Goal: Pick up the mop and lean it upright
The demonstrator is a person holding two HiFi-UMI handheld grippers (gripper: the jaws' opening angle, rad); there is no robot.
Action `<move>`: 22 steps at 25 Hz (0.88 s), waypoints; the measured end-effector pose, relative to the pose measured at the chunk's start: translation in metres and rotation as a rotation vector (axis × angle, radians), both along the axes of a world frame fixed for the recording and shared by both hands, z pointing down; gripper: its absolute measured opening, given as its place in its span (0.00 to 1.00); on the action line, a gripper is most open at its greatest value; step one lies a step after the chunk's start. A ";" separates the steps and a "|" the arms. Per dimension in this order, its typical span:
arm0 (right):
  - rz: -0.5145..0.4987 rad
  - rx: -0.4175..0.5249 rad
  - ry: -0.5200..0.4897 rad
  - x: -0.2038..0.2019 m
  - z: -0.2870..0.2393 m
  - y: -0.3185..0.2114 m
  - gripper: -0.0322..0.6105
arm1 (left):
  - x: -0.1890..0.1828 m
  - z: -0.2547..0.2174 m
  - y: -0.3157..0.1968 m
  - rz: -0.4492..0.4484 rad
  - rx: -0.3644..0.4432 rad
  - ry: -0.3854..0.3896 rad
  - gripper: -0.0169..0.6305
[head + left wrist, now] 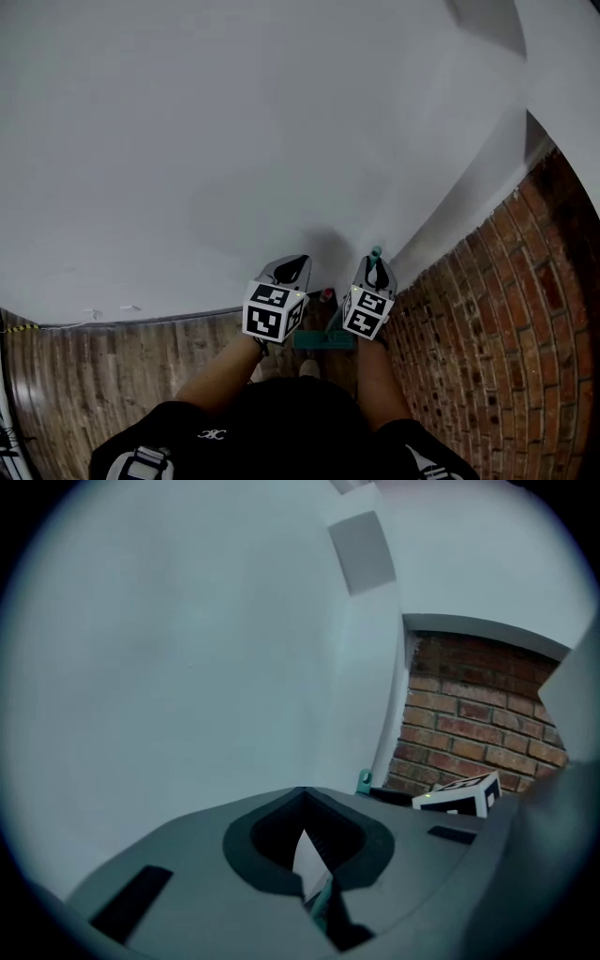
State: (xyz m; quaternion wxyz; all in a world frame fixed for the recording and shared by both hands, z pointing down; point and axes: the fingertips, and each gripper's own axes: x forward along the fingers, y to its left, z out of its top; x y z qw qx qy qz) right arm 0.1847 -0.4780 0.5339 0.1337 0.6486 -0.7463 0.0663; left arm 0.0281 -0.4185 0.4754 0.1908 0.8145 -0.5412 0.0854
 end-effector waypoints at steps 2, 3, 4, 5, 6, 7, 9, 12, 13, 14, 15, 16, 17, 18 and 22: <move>-0.002 0.006 -0.016 0.003 -0.003 0.022 0.22 | 0.006 0.000 0.003 0.026 0.001 0.008 0.02; -0.002 0.007 -0.022 0.005 -0.004 0.033 0.22 | 0.009 0.001 0.004 0.038 0.001 0.012 0.02; -0.003 0.008 -0.025 0.007 -0.005 0.044 0.22 | 0.012 0.001 0.005 0.050 0.000 0.016 0.02; -0.006 0.009 -0.026 0.008 -0.006 0.053 0.22 | 0.015 0.003 0.007 0.060 -0.002 0.022 0.02; -0.009 0.010 -0.027 0.009 -0.007 0.062 0.22 | 0.017 0.004 0.008 0.068 -0.006 0.028 0.02; -0.011 0.011 -0.029 0.009 -0.007 0.070 0.22 | 0.019 0.006 0.008 0.075 -0.010 0.033 0.02; -0.009 0.010 -0.036 0.011 -0.008 0.082 0.22 | 0.023 0.008 0.009 0.090 -0.015 0.039 0.02; 0.009 0.004 -0.045 0.017 -0.008 0.094 0.22 | 0.030 0.011 0.012 0.106 -0.014 0.026 0.02; 0.015 0.002 -0.048 0.019 -0.008 0.097 0.22 | 0.030 0.011 0.013 0.106 -0.015 0.022 0.02; 0.018 0.001 -0.050 0.020 -0.008 0.100 0.22 | 0.031 0.011 0.014 0.107 -0.016 0.025 0.02; 0.020 0.000 -0.053 0.021 -0.008 0.101 0.22 | 0.031 0.010 0.015 0.108 -0.016 0.033 0.02; 0.020 -0.001 -0.056 0.020 -0.007 0.102 0.22 | 0.031 0.009 0.016 0.112 -0.014 0.039 0.02; 0.020 0.000 -0.058 0.020 -0.007 0.103 0.22 | 0.032 0.008 0.016 0.117 -0.010 0.040 0.02; 0.020 0.001 -0.059 0.020 -0.007 0.103 0.22 | 0.032 0.008 0.016 0.122 -0.006 0.037 0.02; 0.013 0.005 -0.064 0.016 -0.007 0.103 0.22 | 0.031 0.006 0.017 0.131 -0.002 0.030 0.02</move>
